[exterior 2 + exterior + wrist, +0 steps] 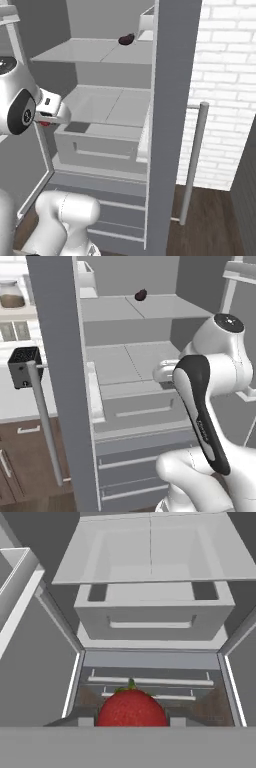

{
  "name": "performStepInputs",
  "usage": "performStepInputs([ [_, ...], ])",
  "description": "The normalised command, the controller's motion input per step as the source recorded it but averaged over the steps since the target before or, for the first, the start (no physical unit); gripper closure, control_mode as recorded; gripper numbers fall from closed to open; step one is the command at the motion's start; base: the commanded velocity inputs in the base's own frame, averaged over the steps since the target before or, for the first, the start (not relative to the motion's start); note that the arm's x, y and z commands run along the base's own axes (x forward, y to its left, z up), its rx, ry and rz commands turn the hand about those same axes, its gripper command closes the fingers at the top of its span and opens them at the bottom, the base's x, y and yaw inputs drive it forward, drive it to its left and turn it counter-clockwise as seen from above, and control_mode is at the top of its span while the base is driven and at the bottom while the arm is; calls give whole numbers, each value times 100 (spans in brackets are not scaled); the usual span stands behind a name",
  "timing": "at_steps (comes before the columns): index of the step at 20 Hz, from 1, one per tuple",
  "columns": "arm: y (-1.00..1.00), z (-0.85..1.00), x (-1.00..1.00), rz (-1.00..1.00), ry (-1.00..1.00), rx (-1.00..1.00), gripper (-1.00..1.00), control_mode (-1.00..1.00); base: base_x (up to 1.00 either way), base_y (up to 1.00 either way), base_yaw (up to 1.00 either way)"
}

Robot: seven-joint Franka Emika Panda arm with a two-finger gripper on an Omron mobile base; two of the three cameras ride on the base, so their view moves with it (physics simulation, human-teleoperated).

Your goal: Take the strawberry from the fridge and place it on top of the pancake, located on the dining counter.

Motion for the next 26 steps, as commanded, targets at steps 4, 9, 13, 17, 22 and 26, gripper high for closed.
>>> performStepInputs([
  [4,0,0,0,0,0,0,100,100,-100,0,0],
  [9,0,0,0,0,0,0,100,100,-100,0,0],
  [13,0,0,0,0,0,0,100,100,-96,46,25],
  [17,0,0,0,0,0,0,100,100,-37,44,79],
  [22,0,0,0,0,0,0,100,100,-19,9,97],
  [26,0,0,0,0,0,0,100,100,-14,0,100],
])
